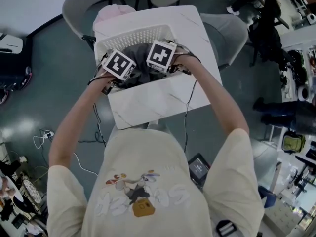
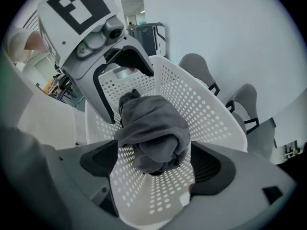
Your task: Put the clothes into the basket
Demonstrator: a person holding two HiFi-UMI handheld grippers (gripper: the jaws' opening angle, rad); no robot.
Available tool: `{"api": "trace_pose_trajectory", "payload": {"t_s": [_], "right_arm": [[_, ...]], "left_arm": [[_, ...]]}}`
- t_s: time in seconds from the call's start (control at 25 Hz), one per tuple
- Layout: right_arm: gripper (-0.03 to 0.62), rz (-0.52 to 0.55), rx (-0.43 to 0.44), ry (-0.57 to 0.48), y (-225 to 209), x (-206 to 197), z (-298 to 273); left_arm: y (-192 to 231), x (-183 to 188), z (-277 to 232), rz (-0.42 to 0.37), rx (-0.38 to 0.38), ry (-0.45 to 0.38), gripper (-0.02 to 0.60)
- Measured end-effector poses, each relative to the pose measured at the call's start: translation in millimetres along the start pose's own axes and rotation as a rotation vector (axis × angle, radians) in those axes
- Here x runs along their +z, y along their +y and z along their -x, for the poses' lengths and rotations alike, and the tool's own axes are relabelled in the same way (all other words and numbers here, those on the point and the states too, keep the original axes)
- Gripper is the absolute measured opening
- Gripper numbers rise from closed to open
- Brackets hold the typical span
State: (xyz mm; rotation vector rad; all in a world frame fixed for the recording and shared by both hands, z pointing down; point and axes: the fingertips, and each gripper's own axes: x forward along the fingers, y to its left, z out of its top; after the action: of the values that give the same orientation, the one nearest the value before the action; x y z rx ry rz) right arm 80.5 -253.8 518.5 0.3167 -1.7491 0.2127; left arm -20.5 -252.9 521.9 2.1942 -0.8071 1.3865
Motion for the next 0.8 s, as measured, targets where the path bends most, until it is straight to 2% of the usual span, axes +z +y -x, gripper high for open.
{"api": "trace_pose_trajectory", "payload": {"t_s": [0.24,0.36,0.44,0.52,0.6,0.68,0.8], "right_arm": [[0.457,-0.013,-0.012,-0.061,17,-1,20],[0.457,0.003,0.089,-0.271,47,33,25],[0.456,-0.014,0.098,-0.318,54,36,29],[0.456,-0.041,0.074,-0.327,52,30,31],[0.454,-0.068,0.047,-0.347,50,26,35],[0.454,-0.097,0.043,-0.396,55,28,40],[0.453,-0.131,-0.012,-0.416,55,19,46]], "left_arm": [[-16,0,17,0.043,-0.032,-0.056,0.588],[-24,1,26,0.091,-0.057,-0.097,0.586],[-29,-1,29,0.088,-0.050,-0.109,0.580],[-32,0,32,0.099,-0.032,-0.131,0.537],[-33,2,36,0.143,-0.023,-0.167,0.451],[-36,3,42,0.180,-0.024,-0.201,0.425],[-44,2,52,0.194,-0.013,-0.235,0.378]]}}
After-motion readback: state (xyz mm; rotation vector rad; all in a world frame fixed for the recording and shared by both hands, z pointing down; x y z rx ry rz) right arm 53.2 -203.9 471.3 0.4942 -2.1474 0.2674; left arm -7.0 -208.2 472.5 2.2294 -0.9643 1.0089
